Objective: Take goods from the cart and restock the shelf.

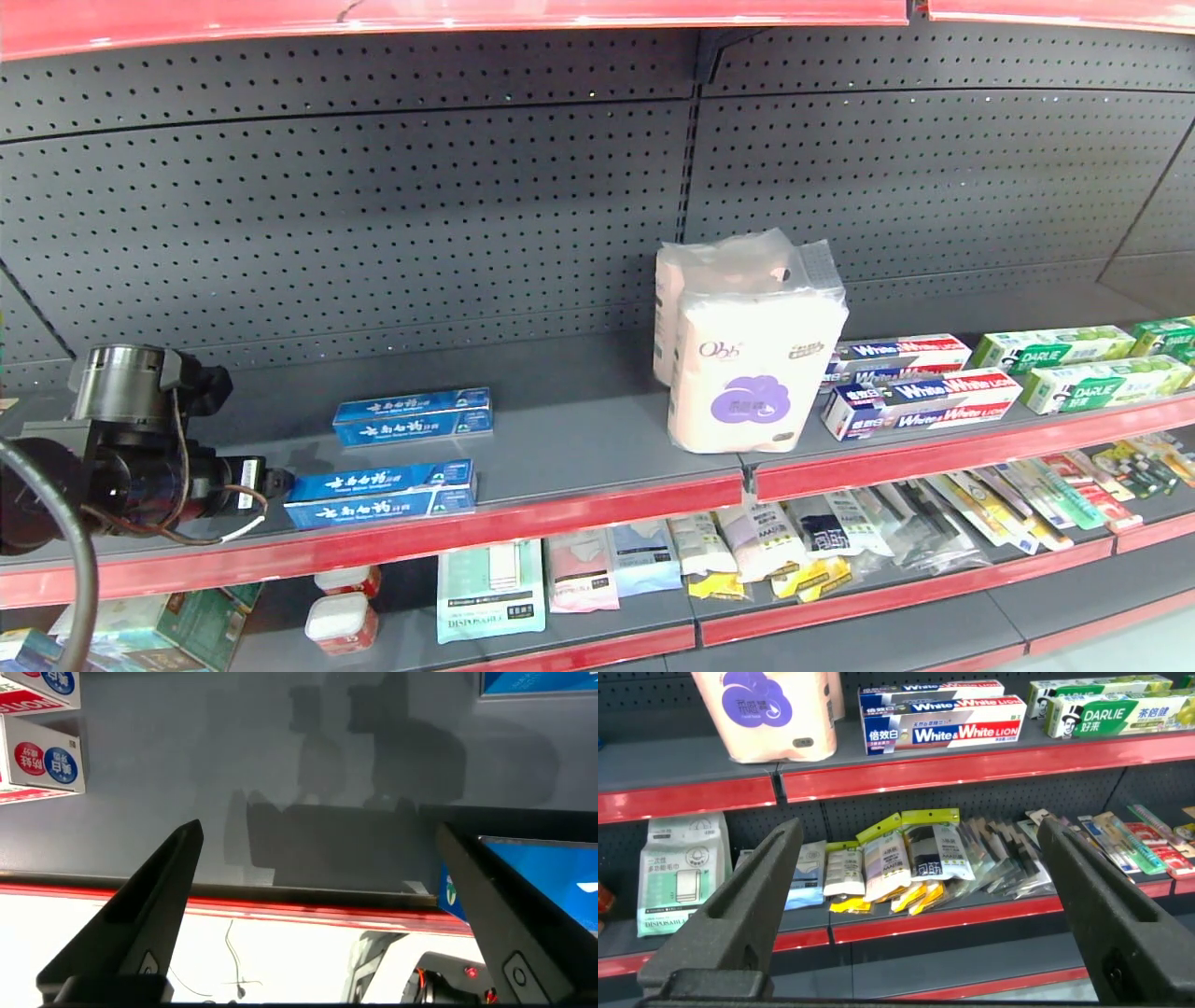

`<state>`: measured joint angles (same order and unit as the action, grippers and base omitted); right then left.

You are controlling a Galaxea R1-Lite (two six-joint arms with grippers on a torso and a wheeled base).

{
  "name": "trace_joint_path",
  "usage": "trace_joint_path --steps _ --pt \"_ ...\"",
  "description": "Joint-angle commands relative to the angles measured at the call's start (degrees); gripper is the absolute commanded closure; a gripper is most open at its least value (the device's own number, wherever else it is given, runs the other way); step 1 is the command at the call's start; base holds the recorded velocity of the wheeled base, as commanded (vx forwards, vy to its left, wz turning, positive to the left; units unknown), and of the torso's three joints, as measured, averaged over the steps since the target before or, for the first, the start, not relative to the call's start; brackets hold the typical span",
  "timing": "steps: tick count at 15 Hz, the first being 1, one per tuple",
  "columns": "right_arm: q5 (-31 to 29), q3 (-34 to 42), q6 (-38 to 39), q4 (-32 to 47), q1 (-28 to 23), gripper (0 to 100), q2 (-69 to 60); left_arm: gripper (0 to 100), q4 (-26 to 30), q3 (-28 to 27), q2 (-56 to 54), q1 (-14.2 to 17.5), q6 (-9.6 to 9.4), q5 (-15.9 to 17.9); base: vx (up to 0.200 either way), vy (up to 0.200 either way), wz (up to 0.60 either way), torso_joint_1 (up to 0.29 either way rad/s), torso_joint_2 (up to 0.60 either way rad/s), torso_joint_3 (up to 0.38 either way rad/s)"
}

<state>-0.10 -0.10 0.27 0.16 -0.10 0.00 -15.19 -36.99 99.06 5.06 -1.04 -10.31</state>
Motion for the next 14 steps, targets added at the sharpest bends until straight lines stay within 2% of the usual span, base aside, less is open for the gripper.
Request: trace_joint_path --steps 1,4,5,7,8,11,14 --pt "0.0 0.0 0.0 0.0 0.0 0 0.0 0 0.0 0.1 -0.1 0.0 -0.02 -0.1 0.0 0.0 0.0 0.0 0.0 0.0" --pt "0.0 0.1 0.0 0.0 0.0 0 0.1 0 -0.1 -0.5 -0.4 0.3 -0.19 -0.1 0.0 0.0 0.0 0.0 0.0 0.0" --pt "0.0 0.0 0.0 0.0 0.0 0 0.0 0 -0.4 -2.0 -0.7 2.4 -1.16 -0.1 0.0 0.0 0.0 0.0 0.0 0.0" --pt "0.0 0.0 0.0 0.0 0.0 0 0.0 0 -1.9 -4.0 -1.1 7.0 -5.91 -0.1 0.0 0.0 0.0 0.0 0.0 0.0" --pt "0.0 0.0 0.0 0.0 0.0 0 0.1 0 -3.1 -4.1 -1.3 8.1 -7.58 0.2 0.0 0.0 0.0 0.0 0.0 0.0" --pt "0.0 0.0 0.0 0.0 0.0 0 0.0 0 -4.5 -3.4 -1.3 8.9 -7.31 0.2 0.0 0.0 0.0 0.0 0.0 0.0" --pt "0.0 0.0 0.0 0.0 0.0 0 0.1 0 -4.4 -2.6 -1.8 8.3 -7.4 0.2 0.0 0.0 0.0 0.0 0.0 0.0"
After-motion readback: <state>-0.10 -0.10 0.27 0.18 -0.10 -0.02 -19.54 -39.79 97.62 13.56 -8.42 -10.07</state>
